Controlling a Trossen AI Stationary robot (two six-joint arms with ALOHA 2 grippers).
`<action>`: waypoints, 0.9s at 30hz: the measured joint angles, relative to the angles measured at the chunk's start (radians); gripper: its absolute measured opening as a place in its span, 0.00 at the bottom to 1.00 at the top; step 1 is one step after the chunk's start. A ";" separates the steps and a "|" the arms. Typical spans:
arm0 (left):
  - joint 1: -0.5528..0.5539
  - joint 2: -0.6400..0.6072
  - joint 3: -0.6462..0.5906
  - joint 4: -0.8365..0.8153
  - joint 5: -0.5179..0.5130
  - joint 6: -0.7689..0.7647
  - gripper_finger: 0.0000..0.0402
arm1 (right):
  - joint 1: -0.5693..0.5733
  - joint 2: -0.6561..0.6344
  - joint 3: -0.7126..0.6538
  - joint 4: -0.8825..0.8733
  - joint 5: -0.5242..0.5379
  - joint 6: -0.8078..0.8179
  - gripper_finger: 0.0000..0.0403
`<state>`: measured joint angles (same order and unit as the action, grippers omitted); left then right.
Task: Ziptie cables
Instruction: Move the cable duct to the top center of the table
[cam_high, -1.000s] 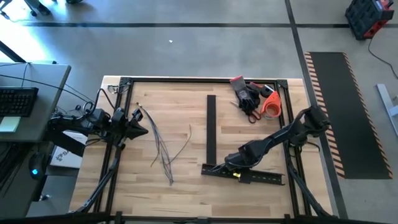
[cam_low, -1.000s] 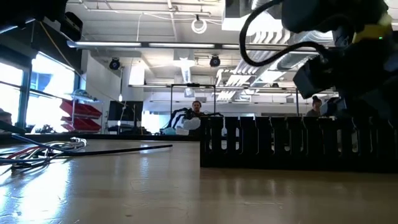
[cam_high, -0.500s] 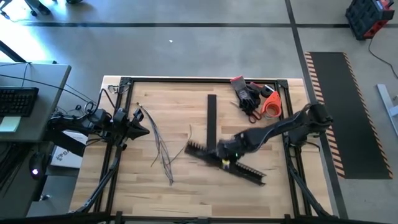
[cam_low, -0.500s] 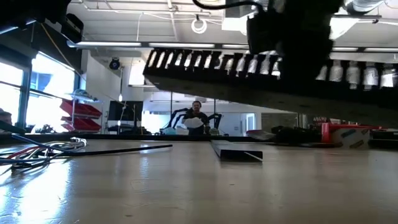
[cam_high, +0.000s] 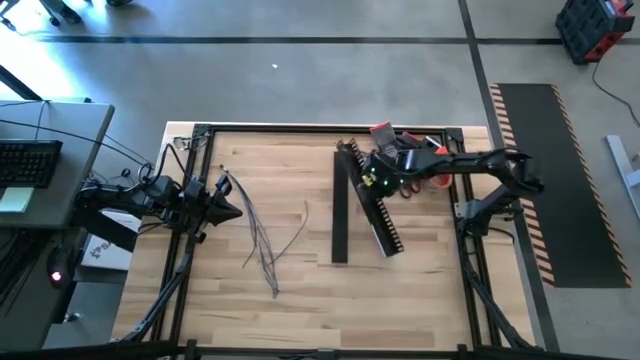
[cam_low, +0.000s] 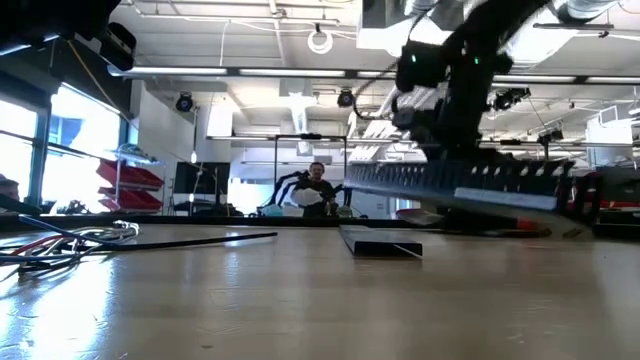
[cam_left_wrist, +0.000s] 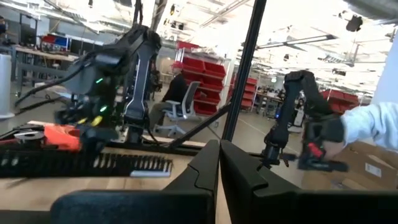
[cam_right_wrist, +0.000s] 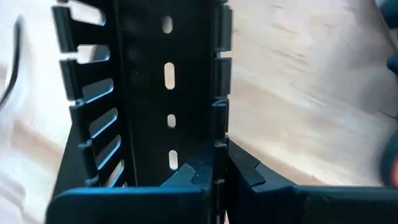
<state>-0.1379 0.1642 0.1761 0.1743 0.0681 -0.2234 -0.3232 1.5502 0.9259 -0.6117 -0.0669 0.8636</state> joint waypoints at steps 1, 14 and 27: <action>0.000 0.000 0.000 -0.003 0.000 0.000 0.00 | -0.024 0.003 -0.030 0.053 -0.016 0.020 0.00; 0.000 0.017 0.000 0.003 -0.001 0.019 0.00 | -0.148 0.047 -0.204 0.376 0.003 0.129 0.03; 0.000 0.021 0.000 0.002 -0.006 0.005 0.00 | -0.175 0.040 -0.198 0.593 0.071 -0.133 0.41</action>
<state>-0.1379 0.1854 0.1761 0.1767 0.0620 -0.2184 -0.4985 1.5899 0.7281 -0.0189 0.0040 0.7304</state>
